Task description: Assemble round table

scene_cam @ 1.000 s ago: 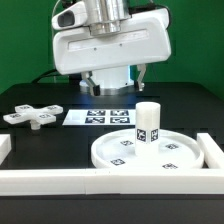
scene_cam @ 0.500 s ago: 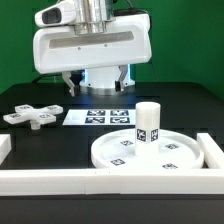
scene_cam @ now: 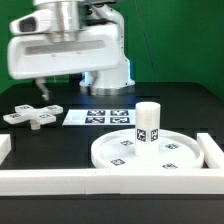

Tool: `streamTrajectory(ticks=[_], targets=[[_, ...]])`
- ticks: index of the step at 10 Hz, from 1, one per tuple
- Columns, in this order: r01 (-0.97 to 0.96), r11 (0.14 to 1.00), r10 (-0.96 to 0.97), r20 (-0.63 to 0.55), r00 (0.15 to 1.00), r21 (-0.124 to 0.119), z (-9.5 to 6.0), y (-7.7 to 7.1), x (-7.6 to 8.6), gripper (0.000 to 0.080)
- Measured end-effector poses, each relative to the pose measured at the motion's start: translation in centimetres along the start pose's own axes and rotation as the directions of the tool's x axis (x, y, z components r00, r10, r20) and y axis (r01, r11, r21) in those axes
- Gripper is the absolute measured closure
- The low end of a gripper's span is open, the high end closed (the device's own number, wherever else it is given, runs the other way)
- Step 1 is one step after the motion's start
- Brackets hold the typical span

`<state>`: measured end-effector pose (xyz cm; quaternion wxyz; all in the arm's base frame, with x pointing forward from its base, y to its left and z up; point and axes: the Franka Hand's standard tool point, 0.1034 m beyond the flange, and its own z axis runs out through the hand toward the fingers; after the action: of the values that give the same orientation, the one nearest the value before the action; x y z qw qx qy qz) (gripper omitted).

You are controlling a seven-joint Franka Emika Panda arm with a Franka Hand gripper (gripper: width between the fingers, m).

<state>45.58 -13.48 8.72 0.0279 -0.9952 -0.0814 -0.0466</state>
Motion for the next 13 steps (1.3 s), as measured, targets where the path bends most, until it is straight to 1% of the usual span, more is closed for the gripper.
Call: streamTrajectory(ticks=[1, 2, 7, 8, 9, 11, 13], targets=[[-0.014, 1.000, 0.014, 0.007, 1.000, -0.005, 0.2, 1.4, -1.7, 0.0151], [-0.031, 1.000, 0.031, 0.013, 0.999, -0.004, 0.3, 2.4, -2.9, 0.0151], [-0.037, 0.999, 0.037, 0.016, 0.999, -0.006, 0.5, 2.6, -3.2, 0.0151], [-0.056, 0.997, 0.056, -0.002, 0.998, -0.052, 0.8, 3.3, -4.6, 0.0151], [-0.044, 0.998, 0.045, 0.018, 0.999, -0.045, 1.3, 3.7, -6.6, 0.0151], [-0.074, 0.996, 0.075, 0.024, 0.997, -0.054, 1.6, 4.7, -8.2, 0.0151], [-0.088, 0.995, 0.090, 0.039, 0.995, -0.055, 2.3, 5.1, -8.9, 0.0151]])
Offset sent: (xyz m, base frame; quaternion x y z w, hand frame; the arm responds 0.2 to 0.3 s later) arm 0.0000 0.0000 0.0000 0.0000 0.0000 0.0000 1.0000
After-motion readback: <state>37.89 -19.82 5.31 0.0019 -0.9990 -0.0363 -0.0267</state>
